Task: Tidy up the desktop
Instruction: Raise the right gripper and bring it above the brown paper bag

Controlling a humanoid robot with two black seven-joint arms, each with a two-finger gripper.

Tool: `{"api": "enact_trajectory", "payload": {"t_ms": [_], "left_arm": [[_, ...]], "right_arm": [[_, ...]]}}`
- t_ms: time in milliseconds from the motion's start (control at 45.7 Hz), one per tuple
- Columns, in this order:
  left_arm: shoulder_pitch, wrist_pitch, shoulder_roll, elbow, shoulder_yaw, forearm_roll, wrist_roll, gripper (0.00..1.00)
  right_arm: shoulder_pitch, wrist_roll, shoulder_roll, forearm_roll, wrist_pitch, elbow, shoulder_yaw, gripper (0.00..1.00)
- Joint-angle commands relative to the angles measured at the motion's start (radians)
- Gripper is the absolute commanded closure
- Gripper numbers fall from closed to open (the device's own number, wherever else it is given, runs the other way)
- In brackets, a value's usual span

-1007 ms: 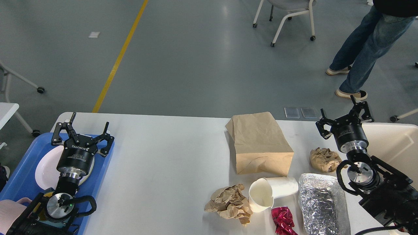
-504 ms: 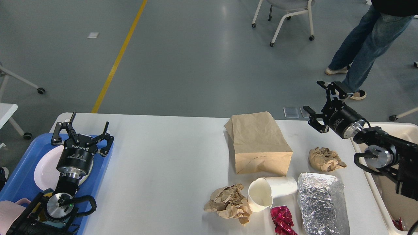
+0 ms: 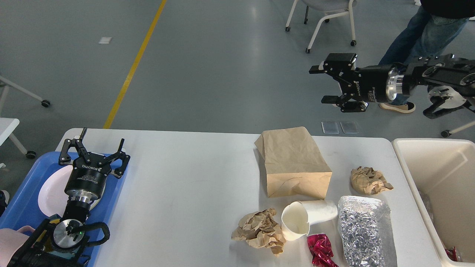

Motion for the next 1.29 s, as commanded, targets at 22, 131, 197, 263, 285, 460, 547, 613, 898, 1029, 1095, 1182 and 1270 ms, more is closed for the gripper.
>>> {"api": "enact_trajectory", "payload": {"t_ms": [22, 131, 197, 263, 285, 460, 547, 613, 898, 1029, 1095, 1182, 1270], "left_arm": [[0.0, 0.0, 0.001, 0.0, 0.001, 0.0, 0.0, 0.03], [0.0, 0.0, 0.001, 0.0, 0.001, 0.0, 0.0, 0.04], [0.0, 0.0, 0.001, 0.0, 0.001, 0.0, 0.0, 0.04], [0.0, 0.0, 0.001, 0.0, 0.001, 0.0, 0.0, 0.03], [0.0, 0.0, 0.001, 0.0, 0.001, 0.0, 0.0, 0.04], [0.0, 0.0, 0.001, 0.0, 0.001, 0.0, 0.0, 0.04], [0.0, 0.0, 0.001, 0.0, 0.001, 0.0, 0.0, 0.04], [0.0, 0.0, 0.001, 0.0, 0.001, 0.0, 0.0, 0.04], [0.0, 0.0, 0.001, 0.0, 0.001, 0.0, 0.0, 0.04], [0.0, 0.0, 0.001, 0.0, 0.001, 0.0, 0.0, 0.04], [0.0, 0.0, 0.001, 0.0, 0.001, 0.0, 0.0, 0.04], [0.0, 0.0, -0.001, 0.0, 0.001, 0.0, 0.0, 0.04], [0.0, 0.0, 0.001, 0.0, 0.001, 0.0, 0.002, 0.04]], "right_arm": [[0.115, -0.051, 0.207, -0.009, 0.019, 0.055, -0.207, 0.0], [0.204, -0.292, 0.326, -0.006, 0.029, 0.096, -0.279, 0.0], [0.23, -0.432, 0.344, -0.006, 0.043, 0.107, -0.278, 0.0], [0.293, -0.548, 0.35, -0.009, 0.057, 0.176, -0.278, 0.0], [0.32, -0.582, 0.35, -0.009, 0.057, 0.208, -0.276, 0.0], [0.538, -0.737, 0.356, -0.007, 0.103, 0.473, -0.25, 0.0], [0.665, -0.743, 0.355, -0.004, 0.154, 0.593, -0.245, 0.0], [0.759, -0.743, 0.352, 0.008, 0.195, 0.659, -0.245, 0.0], [0.882, -0.743, 0.349, 0.01, 0.281, 0.69, -0.27, 0.0], [0.88, -0.742, 0.347, 0.011, 0.281, 0.679, -0.284, 0.0], [0.883, -0.739, 0.353, 0.019, 0.281, 0.681, -0.293, 0.0], [0.89, -0.734, 0.355, 0.056, 0.272, 0.681, -0.299, 0.0], [0.893, -0.733, 0.352, 0.092, 0.27, 0.679, -0.325, 0.0]]}}
